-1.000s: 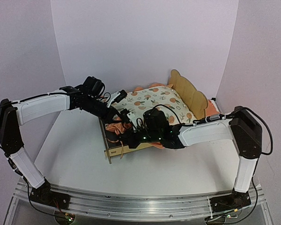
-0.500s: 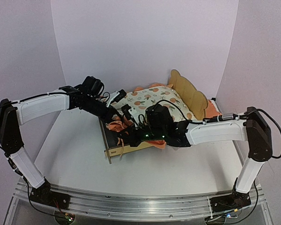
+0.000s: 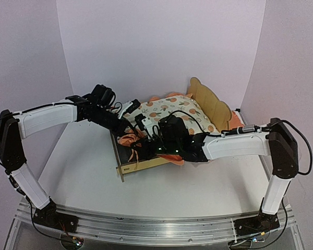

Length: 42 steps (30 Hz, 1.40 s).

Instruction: Set up the pet bed

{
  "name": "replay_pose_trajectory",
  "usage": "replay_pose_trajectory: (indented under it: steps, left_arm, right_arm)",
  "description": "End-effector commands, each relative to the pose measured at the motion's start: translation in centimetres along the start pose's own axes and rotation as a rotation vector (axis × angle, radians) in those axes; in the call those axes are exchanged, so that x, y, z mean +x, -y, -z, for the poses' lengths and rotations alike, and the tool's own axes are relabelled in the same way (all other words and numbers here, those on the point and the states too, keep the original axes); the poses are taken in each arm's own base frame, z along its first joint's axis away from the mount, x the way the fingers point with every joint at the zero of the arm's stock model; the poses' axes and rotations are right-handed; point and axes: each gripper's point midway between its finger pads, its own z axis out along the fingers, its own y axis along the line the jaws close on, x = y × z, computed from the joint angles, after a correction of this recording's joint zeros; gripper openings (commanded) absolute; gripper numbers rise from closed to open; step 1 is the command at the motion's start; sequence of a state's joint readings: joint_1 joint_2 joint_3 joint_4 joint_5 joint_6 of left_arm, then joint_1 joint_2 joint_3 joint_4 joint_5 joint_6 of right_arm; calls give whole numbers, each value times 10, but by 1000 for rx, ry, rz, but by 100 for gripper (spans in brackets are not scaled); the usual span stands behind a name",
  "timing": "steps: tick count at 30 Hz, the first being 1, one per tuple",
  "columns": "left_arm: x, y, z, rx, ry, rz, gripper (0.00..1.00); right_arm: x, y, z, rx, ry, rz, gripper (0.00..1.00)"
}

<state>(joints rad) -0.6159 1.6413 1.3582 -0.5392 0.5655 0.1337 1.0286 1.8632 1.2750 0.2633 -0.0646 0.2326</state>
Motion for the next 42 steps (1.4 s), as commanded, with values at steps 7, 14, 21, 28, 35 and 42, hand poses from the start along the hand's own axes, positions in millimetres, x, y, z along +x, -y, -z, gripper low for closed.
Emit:
replay_pose_trajectory:
  steps: [7,14,21,28,35,42]
  left_arm:
    - [-15,5,13,-5,61,-54,0]
    - [-16,5,13,-5,64,-56,0]
    - [-15,5,13,-6,61,-57,0]
    - [-16,4,13,-8,60,-59,0]
    - [-15,4,13,-11,58,-62,0]
    - [-14,4,13,-12,56,-63,0]
  right_arm:
    - [-7,31,8,213,-2,79,1]
    - [-16,36,17,261,2,122,1]
    - [-35,40,29,318,36,157,1]
    - [-47,37,33,321,53,172,1]
    - [-45,32,26,291,38,191,1]
    - [-25,27,14,277,-27,214,2]
